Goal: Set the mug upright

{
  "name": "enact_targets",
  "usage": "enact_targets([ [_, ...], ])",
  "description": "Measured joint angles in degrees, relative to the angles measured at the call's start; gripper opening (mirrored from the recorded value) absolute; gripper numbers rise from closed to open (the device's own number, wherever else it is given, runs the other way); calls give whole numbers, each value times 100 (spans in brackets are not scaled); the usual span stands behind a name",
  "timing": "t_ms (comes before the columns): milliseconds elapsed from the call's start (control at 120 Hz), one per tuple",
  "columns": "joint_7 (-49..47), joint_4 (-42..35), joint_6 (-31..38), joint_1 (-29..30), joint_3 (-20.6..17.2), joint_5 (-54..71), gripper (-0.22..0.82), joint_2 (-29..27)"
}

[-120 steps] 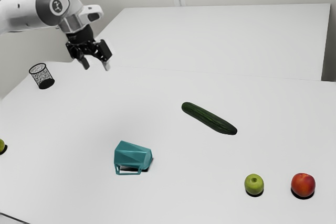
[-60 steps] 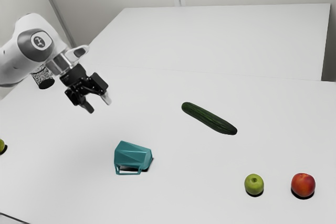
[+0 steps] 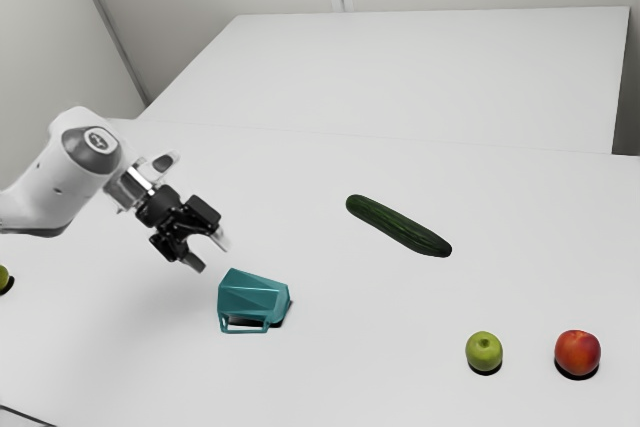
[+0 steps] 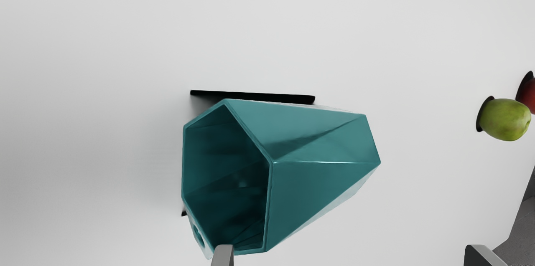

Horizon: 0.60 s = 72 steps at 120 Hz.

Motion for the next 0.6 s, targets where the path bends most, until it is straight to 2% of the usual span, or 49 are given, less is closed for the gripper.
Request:
enact_targets([
  [225, 500, -491, 236, 2, 0, -612, 60, 33],
  [533, 1296, -560, 226, 2, 0, -1429, 60, 259],
  [600, 1437, -592, 217, -2, 0, -1512, 55, 281],
])
